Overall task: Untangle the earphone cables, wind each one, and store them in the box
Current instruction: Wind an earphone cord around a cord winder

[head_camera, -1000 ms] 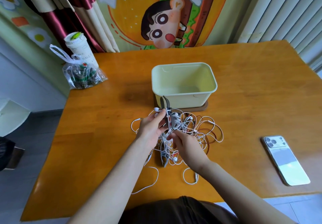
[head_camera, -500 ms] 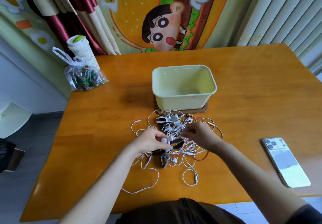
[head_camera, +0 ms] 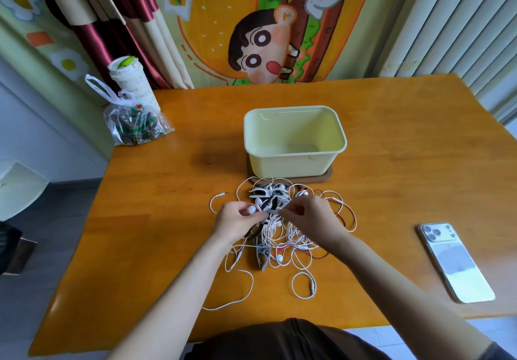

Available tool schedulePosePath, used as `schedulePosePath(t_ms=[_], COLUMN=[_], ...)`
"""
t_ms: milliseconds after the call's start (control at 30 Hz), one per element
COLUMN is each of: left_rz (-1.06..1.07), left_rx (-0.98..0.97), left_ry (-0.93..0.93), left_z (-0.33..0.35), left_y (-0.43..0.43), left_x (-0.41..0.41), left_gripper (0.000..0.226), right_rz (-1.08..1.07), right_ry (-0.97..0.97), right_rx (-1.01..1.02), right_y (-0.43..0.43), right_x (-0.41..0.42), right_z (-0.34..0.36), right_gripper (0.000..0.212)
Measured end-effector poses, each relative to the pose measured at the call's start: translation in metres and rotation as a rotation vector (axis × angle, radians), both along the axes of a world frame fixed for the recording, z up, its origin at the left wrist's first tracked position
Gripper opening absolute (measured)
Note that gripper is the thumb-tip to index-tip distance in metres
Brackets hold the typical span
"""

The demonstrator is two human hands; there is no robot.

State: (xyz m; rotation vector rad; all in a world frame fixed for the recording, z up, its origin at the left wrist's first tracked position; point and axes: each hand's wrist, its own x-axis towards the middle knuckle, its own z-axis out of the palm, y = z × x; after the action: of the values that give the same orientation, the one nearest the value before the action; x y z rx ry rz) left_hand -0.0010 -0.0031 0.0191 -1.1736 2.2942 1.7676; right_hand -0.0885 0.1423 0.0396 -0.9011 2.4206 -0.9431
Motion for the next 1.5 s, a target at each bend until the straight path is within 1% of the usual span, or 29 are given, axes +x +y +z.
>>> schedulePosePath(t_ms=[100,200,267,333,400,467,533,667,767,867,933,967,1000,1067,1133,1200,1300,1400,1500], left_rz=[0.128,0.248,0.343,0.442,0.501,0.508,0.500,0.493,0.518,0.426,0.239,0.090,-0.083,-0.386,-0.554,-0.581,-0.440,-0.335,-0.259], left_rx=[0.022,0.111,0.239,0.420,0.593,0.713,0.762,0.790,0.817,0.783,0.696,0.595,0.448,0.170,0.032,-0.078,-0.181,-0.122,-0.055], left_ry=[0.066,0.124,0.151,0.187,0.234,0.283,0.313,0.313,0.331,0.309,0.222,0.144,0.053,-0.095,-0.164,-0.193,-0.188,-0.141,-0.096], left_z=[-0.005,-0.007,-0.005,0.001,0.010,0.017,0.020,0.022,0.021,0.021,0.023,0.025,0.025,0.027,0.028,0.026,0.019,0.014,0.012], left_y=[0.004,0.010,0.012,0.014,0.016,0.017,0.016,0.018,0.017,0.016,0.013,0.011,0.008,0.000,-0.005,-0.008,-0.010,-0.010,-0.009], left_x=[-0.005,-0.010,-0.015,-0.020,-0.024,-0.026,-0.026,-0.021,-0.019,-0.016,-0.011,-0.009,-0.007,-0.002,0.002,0.004,0.005,0.007,0.008], left_gripper=[0.011,0.008,0.011,0.012,0.008,0.005,0.004,0.005,0.009,0.010,0.006,0.007,0.010,0.015,0.014,0.014,0.019,0.020,0.018], right_rz=[-0.015,-0.069,-0.107,-0.112,-0.102,-0.113,-0.131,-0.136,-0.164,-0.194,-0.187,-0.146,-0.070,0.120,0.216,0.229,0.199,0.142,0.094], right_ry=[0.053,0.113,0.123,0.106,0.054,-0.026,-0.084,-0.101,-0.130,-0.162,-0.146,-0.125,-0.097,-0.053,-0.022,0.021,0.034,0.042,0.028], right_rx=[-0.056,-0.152,-0.226,-0.274,-0.296,-0.321,-0.337,-0.321,-0.274,-0.234,-0.200,-0.163,-0.106,0.024,0.113,0.158,0.131,0.075,0.064], right_y=[-0.002,-0.004,-0.005,-0.006,-0.006,-0.005,-0.003,0.001,0.004,0.010,0.016,0.019,0.022,0.026,0.026,0.023,0.019,0.017,0.017], right_x=[0.015,0.027,0.033,0.041,0.047,0.049,0.047,0.046,0.046,0.039,0.028,0.021,0.014,0.002,-0.008,-0.015,-0.019,-0.018,-0.018], right_z=[-0.005,-0.008,-0.008,-0.009,-0.011,-0.012,-0.012,-0.014,-0.020,-0.027,-0.029,-0.029,-0.027,-0.023,-0.018,-0.013,-0.009,-0.007,-0.009], right_gripper=[0.016,0.016,0.015,0.013,0.009,0.008,0.010,0.011,0.022,0.024,0.024,0.023,0.019,0.011,0.015,0.019,0.018,0.016,0.018])
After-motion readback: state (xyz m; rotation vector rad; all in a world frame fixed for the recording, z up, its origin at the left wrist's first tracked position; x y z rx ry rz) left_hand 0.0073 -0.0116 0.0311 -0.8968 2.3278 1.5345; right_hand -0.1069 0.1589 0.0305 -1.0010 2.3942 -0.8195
